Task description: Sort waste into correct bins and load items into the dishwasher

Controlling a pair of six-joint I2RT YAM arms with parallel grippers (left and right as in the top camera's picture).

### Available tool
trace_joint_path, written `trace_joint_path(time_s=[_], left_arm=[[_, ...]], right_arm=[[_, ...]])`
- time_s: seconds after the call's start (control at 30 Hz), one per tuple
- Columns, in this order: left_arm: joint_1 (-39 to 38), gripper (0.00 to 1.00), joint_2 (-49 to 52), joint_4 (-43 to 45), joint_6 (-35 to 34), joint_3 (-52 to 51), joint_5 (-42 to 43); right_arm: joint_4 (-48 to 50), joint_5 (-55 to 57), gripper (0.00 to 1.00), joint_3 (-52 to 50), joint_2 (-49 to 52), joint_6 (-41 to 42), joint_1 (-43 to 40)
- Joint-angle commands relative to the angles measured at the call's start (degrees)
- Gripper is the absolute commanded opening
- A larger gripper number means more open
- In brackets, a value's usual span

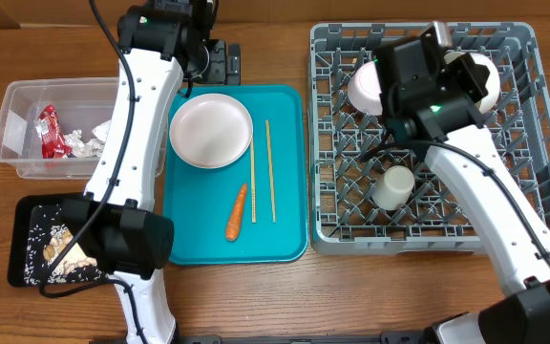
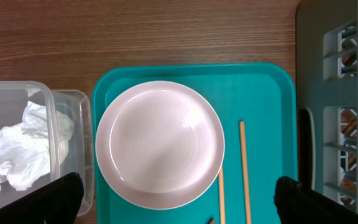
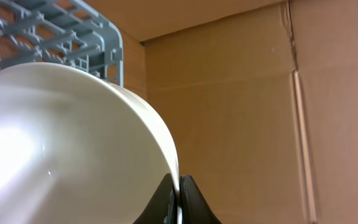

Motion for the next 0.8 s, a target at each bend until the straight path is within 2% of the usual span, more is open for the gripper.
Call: trace_joint_path(time_s=[0.0,0.1,0.37,0.6,0.77], left_arm=[[0.24,1.00,1.05,0.02,1.49,1.07,-1.11],[0.24,1.00,1.29,0.02,1.49,1.07,-1.14],[0.24,1.00,1.29,0.02,1.49,1.07,-1.05],[0.24,1.00,1.29,0.02,1.49,1.07,-1.05],[0.24,1.00,1.29,0.02,1.49,1.07,-1.05]], right_arm=[[0.15,5.53,0.04,-2.19,2.47,-7.69,0.59],[0.33,5.86,0.04,-2.40,4.72,-10.71,0.20],[0.98,5.64,0.04,-2.40,8.50,-10.71,0.15],[3.96,5.16,0.04,-2.51,10.64,-18.58,-1.75],[3.96,4.24,0.04,-2.54,10.69,-19.43,-1.75]])
